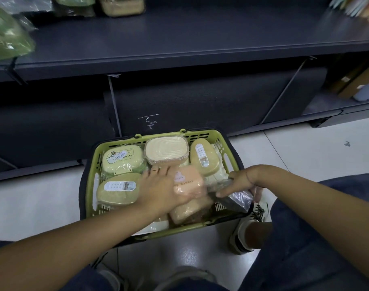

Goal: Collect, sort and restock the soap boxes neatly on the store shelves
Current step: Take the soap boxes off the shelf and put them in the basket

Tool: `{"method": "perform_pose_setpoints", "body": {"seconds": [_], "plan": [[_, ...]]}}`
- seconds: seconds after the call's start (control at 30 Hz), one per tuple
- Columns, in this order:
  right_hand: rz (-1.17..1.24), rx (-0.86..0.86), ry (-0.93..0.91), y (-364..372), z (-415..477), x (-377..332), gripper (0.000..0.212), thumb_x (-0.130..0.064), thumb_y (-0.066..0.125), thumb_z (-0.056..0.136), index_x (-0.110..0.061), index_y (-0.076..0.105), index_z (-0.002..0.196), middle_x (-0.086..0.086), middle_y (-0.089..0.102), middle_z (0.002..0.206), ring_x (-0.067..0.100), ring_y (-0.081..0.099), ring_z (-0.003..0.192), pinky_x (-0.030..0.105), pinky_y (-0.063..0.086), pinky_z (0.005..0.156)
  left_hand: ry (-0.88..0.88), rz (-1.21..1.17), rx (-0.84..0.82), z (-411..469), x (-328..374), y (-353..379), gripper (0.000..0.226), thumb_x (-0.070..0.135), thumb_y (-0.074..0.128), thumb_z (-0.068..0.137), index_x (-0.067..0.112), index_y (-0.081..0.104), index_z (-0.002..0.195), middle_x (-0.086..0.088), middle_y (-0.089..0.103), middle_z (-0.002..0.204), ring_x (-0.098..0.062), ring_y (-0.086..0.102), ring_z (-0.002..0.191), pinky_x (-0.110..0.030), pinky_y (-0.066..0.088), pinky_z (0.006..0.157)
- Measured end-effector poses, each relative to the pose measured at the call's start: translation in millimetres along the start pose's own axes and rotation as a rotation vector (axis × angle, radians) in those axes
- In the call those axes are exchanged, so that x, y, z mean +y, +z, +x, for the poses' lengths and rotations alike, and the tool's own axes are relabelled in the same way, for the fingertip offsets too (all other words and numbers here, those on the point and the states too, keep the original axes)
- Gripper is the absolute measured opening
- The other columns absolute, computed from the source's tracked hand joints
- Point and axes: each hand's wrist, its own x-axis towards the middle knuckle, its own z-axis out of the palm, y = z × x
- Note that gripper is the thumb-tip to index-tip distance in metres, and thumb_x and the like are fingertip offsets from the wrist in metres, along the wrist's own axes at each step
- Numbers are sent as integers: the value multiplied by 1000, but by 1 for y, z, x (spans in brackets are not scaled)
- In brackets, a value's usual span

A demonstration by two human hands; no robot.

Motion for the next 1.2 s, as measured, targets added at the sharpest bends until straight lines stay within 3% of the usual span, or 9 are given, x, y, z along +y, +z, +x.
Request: {"method": "perform_pose_setpoints", "body": {"seconds": [0.23,0.4,0.57,0.7,0.83,0.93,1.0,1.1,1.2], "plan": [[-70,22,-43,-4,8,0,88,-63,66,78,-14,34,144,24,37,144,40,62,106,42,59,81,52,72,199,-3,-31,28,105,86,44,63,16,42,141,-1,56,127,-25,50,107,-38,31,88],[-1,23,-68,-11,4,0,84,-59,65,81,-15,35,146,22,33,149,42,59,112,35,60,65,86,88,224,6,-22,35,91,68,50,78,9,32,145,-17,45,146,-36,41,135,-56,26,108],[148,13,-92,-21,1,4,75,-53,69,81,-13,45,140,18,39,147,41,50,125,41,60,67,591,66,-50,3,12,39,75,64,21,89,21,40,147,-8,32,156,-27,25,146,-38,0,117],[193,17,-66,-25,0,6,68,-54,66,83,-12,50,135,17,49,137,38,61,108,44,58,78,538,94,-238,9,35,58,101,79,-6,70,28,15,156,-4,-1,165,-18,-10,150,-32,-18,114],[237,57,-52,-26,-2,5,74,-51,70,82,-12,45,140,19,40,144,41,58,109,37,59,59,609,139,-282,-3,25,66,103,83,-6,70,28,2,157,-2,-16,162,-17,-22,147,-32,-24,113],[228,64,-49,-20,-1,4,82,-50,72,80,-8,40,143,21,36,147,44,53,118,40,57,62,635,125,-350,-19,7,69,96,80,1,74,31,-2,156,7,-24,158,-18,-31,143,-34,-24,115],[147,57,-59,-13,-1,1,86,-53,72,79,-8,38,145,21,37,147,44,53,120,42,58,70,648,144,-304,-25,-10,74,92,80,3,80,30,5,156,7,-13,160,-28,-11,149,-41,-11,116],[-9,61,-90,0,0,-7,87,-61,67,79,-9,40,143,20,43,144,38,63,107,39,59,78,654,252,-202,-35,-30,82,78,71,4,93,24,31,150,1,33,157,-35,51,129,-46,42,104],[-208,194,-170,18,-3,-19,83,-74,54,80,-16,45,139,12,49,141,28,62,107,33,54,87,656,234,-140,-39,-33,87,72,67,8,97,24,35,147,1,40,153,-34,58,120,-46,50,96]]}}
